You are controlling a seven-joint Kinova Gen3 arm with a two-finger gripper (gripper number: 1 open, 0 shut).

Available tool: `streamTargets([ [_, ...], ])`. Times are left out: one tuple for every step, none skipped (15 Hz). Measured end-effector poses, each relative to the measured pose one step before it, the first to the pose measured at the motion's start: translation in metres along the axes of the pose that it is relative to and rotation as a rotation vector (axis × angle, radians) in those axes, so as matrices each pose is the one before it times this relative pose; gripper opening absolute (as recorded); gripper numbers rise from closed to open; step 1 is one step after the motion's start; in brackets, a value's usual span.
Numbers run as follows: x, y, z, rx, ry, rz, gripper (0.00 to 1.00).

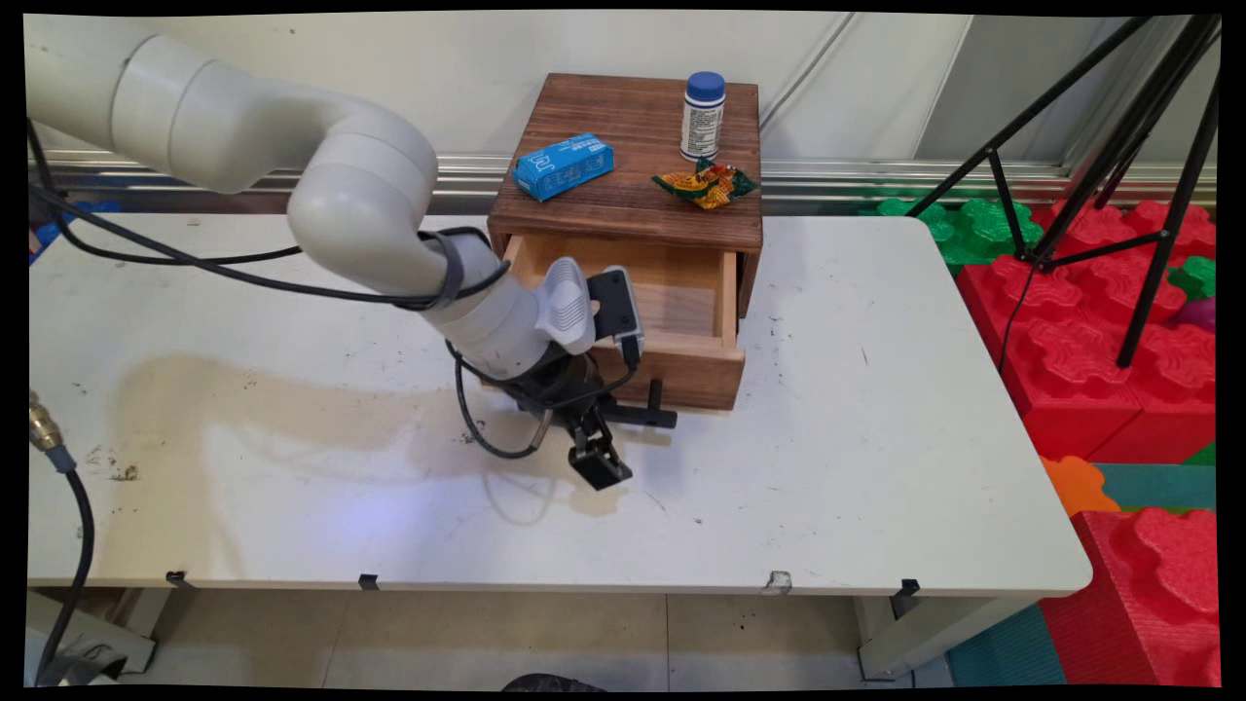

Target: Open the drawer

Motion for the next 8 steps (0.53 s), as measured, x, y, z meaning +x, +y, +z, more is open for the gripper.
streamTargets([
  [-0.00098, 0.00302, -0.00101, -0.00261, -0.00024, -0.00251, 1.00],
  [-0.00125, 0.00428, -0.00129, -0.00389, -0.00034, -0.00296, 1.00],
  [-0.00130, 0.00508, -0.00152, -0.00506, 0.00011, -0.00250, 1.00],
  [-0.00110, 0.00364, -0.00109, -0.00371, -0.00028, -0.00196, 1.00],
  [-0.00158, 0.00475, -0.00147, -0.00467, -0.00038, -0.00223, 1.00],
  [-0.00105, 0.00344, -0.00096, -0.00358, -0.00020, -0.00084, 1.00],
  [-0.00159, 0.00581, -0.00158, -0.00576, 0.00016, -0.00101, 1.00],
  [-0.00069, 0.00240, -0.00066, -0.00202, 0.00020, -0.00034, 1.00],
])
